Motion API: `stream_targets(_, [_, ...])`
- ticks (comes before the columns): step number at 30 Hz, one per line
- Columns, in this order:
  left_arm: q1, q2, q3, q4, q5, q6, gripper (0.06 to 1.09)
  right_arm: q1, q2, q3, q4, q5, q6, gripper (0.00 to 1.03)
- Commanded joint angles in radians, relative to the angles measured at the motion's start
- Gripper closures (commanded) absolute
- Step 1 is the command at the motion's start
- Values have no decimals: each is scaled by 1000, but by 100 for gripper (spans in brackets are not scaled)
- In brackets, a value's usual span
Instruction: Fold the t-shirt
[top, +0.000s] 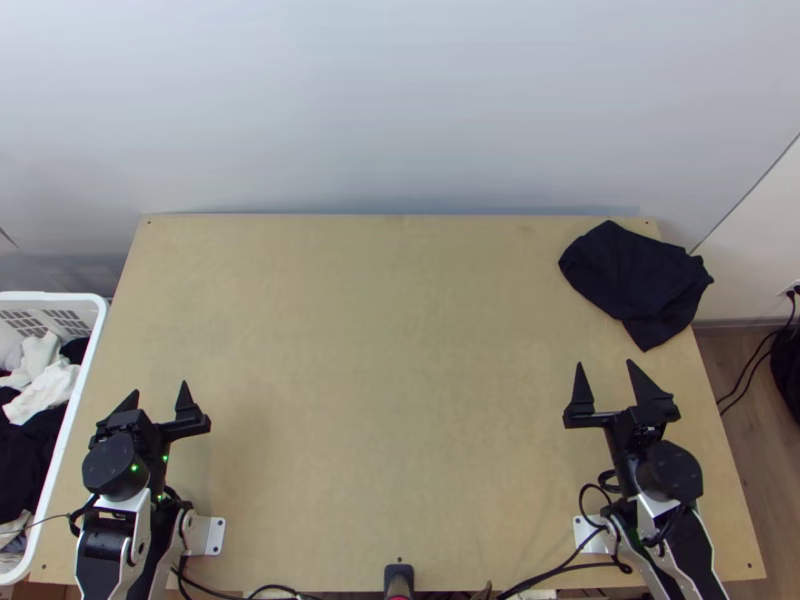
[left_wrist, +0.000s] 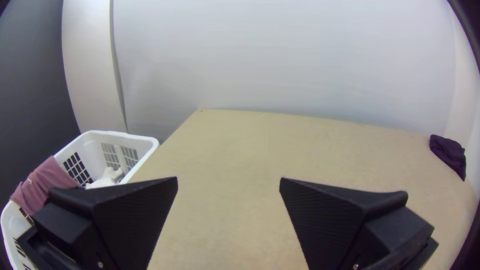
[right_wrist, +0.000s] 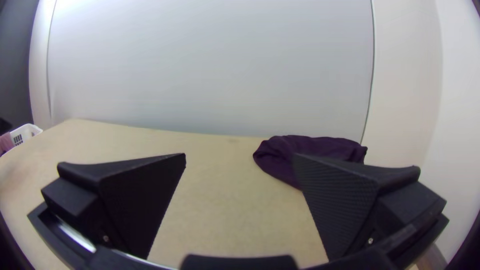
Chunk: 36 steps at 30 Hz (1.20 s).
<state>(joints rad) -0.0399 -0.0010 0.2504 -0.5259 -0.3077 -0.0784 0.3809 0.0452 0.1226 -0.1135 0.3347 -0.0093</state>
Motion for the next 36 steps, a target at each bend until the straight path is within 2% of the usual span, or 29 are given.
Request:
stream_targets(1, [3,-1,1,-6,-1,-1,10,13,-50,-34,-3,3,-9,4])
stream_targets(3, [3,-1,1,-6,-1,-1,10,18,-51,-52,-9,3,17,4])
stream_targets(36, [3,-1,1,-6,1,-1,10,19,-50,-69,-11,3,17,4])
